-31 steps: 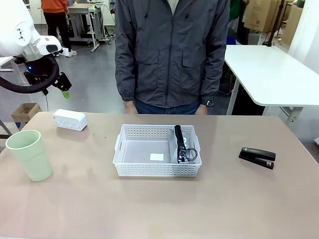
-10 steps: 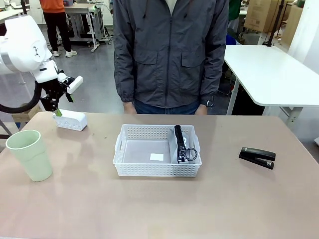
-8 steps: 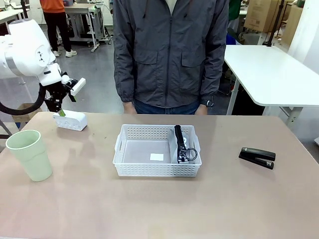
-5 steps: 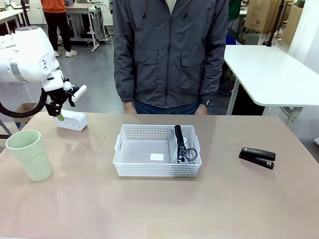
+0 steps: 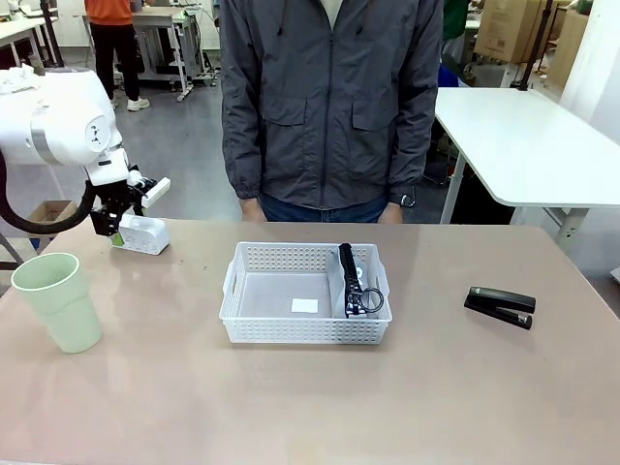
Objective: Efficiently arrange items inside the basket to fit them all.
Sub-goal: Pick up the Digital clock and place it inside the Organizing basket.
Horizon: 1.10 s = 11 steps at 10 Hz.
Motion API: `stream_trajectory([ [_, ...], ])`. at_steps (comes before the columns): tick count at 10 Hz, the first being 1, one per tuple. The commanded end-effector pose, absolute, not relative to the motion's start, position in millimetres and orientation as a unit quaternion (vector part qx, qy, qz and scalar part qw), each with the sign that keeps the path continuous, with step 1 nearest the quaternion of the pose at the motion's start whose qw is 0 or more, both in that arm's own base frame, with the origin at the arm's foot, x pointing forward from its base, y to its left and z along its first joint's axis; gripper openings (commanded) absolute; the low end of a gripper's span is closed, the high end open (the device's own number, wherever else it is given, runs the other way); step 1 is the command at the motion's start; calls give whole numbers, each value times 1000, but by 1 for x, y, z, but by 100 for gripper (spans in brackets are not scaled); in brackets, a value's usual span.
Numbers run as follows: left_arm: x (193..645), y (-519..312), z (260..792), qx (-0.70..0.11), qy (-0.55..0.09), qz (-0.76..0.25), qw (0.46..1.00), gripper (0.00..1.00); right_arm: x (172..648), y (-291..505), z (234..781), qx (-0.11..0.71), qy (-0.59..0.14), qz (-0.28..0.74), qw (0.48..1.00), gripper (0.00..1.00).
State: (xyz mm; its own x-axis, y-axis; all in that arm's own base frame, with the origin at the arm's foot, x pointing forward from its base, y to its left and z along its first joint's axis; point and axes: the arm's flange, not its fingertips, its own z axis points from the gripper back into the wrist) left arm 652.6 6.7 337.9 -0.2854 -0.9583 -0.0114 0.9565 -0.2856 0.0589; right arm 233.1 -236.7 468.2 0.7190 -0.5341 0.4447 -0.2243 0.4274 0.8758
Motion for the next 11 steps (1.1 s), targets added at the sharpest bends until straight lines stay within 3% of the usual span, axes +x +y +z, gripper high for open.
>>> stream_trajectory([
  [1, 664, 6, 337, 15, -7, -805, 593, 100, 236, -238, 469, 527, -376, -92, 756, 100],
  [7, 670, 3, 331, 4, 0, -800, 600, 100, 236, -238, 469, 527, -376, -92, 756, 100],
  [8, 670, 3, 330, 9, 3, -798, 603, 77, 236, -238, 469, 527, -376, -92, 756, 100],
  [9, 671, 3, 330, 10, 9, -799, 601, 40, 236, -238, 469, 527, -376, -92, 756, 100],
  [11, 671, 3, 329, 12, 9, -799, 601, 0, 236, -238, 469, 527, -376, -92, 756, 100],
])
